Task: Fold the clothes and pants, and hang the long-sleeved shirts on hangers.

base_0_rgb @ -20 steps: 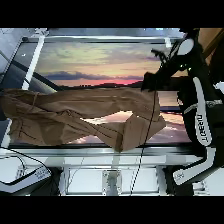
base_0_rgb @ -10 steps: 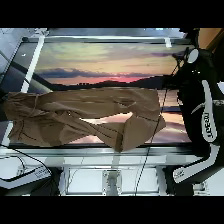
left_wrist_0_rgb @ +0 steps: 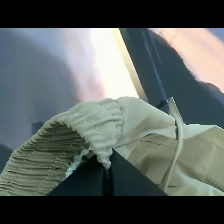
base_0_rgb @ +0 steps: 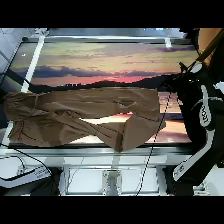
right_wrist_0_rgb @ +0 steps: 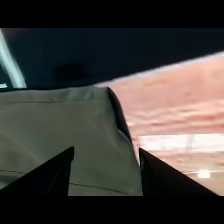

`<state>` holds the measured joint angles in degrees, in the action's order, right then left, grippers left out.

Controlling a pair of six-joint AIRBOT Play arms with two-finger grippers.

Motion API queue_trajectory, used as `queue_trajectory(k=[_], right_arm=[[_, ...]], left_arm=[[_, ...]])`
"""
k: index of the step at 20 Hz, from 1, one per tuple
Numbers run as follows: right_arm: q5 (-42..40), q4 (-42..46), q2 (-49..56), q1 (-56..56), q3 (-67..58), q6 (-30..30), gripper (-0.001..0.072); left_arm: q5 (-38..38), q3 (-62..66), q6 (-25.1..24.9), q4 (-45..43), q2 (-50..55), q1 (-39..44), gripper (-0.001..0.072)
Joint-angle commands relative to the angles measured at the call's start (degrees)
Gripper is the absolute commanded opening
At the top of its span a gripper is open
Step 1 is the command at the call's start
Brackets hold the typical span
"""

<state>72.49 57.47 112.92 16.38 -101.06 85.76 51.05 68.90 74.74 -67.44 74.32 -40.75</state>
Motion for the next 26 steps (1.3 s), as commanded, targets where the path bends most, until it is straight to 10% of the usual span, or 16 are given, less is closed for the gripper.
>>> queue_trajectory(k=[1, 5, 11, 26], right_arm=[[0.5, -11.6, 5.6, 2.7, 0.0, -4.3, 0.0463], [-2.4, -8.0, 6.9, -0.2, 0.0, -4.8, 0.0432], [-3.1, -9.8, 6.7, -2.1, -1.7, -6.2, 0.0014], [-12.9, -2.0, 6.7, -2.6, -13.9, 5.7, 0.0097]], left_arm=[[-0.1, 0.0, -0.2, 0.0, 0.0, 1.2, 0.0021], [-1.5, 0.0, -0.2, -0.1, 0.0, 2.9, 0.002], [-10.2, 0.0, 2.6, 0.0, 1.4, 3.8, 0.0019], [-34.9, 0.5, 7.5, 0.2, 12.4, 9.2, 0.0057]])
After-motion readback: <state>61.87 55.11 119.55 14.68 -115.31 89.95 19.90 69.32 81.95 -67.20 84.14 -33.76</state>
